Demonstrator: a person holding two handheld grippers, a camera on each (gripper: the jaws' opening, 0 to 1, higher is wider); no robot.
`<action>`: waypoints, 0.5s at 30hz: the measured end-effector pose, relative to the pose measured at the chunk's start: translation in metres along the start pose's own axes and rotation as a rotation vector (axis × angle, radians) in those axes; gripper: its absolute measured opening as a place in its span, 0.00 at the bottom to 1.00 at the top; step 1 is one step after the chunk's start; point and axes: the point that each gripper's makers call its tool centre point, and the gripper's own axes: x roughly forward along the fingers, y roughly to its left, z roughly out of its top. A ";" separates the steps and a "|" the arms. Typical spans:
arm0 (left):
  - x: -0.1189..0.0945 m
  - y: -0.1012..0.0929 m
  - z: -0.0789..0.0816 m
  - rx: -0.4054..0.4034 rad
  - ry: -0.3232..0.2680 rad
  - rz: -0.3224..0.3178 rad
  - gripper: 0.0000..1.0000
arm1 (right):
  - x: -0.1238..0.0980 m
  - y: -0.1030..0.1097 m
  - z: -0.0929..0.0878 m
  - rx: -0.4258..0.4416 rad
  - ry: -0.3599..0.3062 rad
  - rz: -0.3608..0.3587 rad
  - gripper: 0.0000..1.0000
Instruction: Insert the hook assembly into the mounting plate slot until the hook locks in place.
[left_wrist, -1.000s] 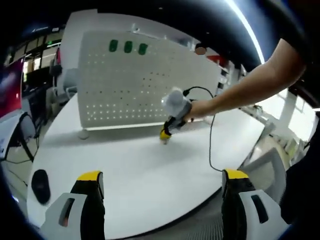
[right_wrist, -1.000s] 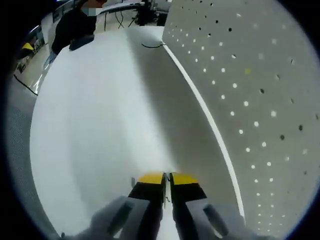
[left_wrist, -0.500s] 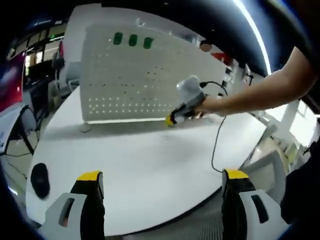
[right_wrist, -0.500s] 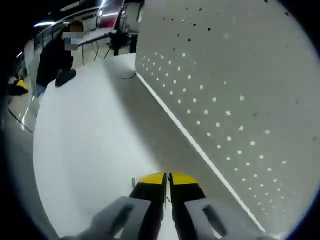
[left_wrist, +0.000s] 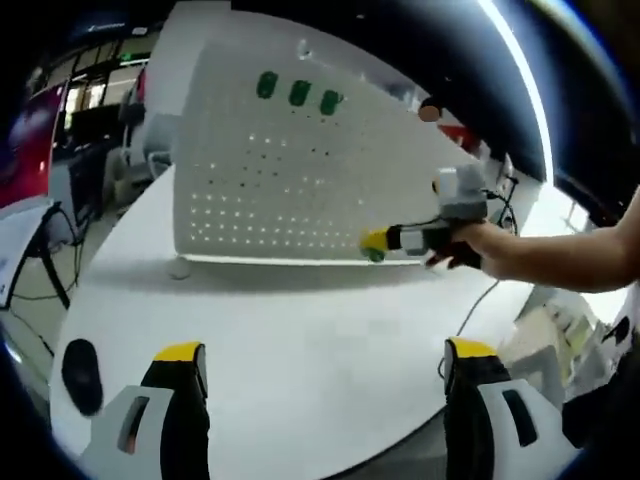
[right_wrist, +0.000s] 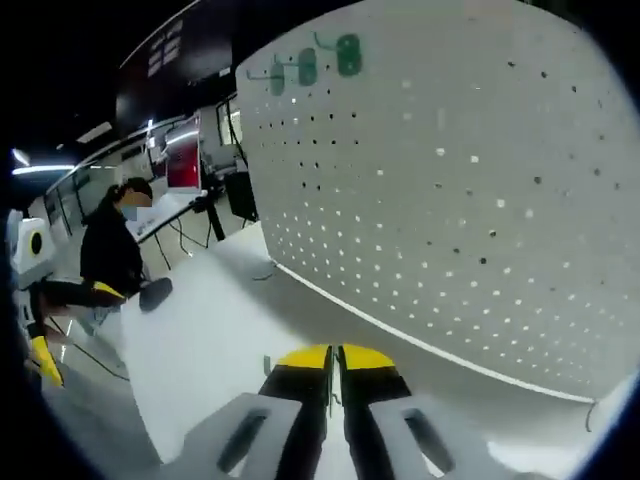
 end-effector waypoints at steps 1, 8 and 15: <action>0.002 -0.001 0.004 -0.004 -0.005 -0.005 0.99 | -0.004 0.006 0.000 0.019 -0.011 0.002 0.00; 0.008 -0.013 0.015 -0.028 0.011 -0.032 0.93 | -0.026 0.043 0.010 0.139 -0.126 0.050 0.00; 0.007 -0.028 0.032 -0.080 -0.070 -0.099 0.78 | -0.040 0.078 0.012 0.214 -0.179 0.088 0.00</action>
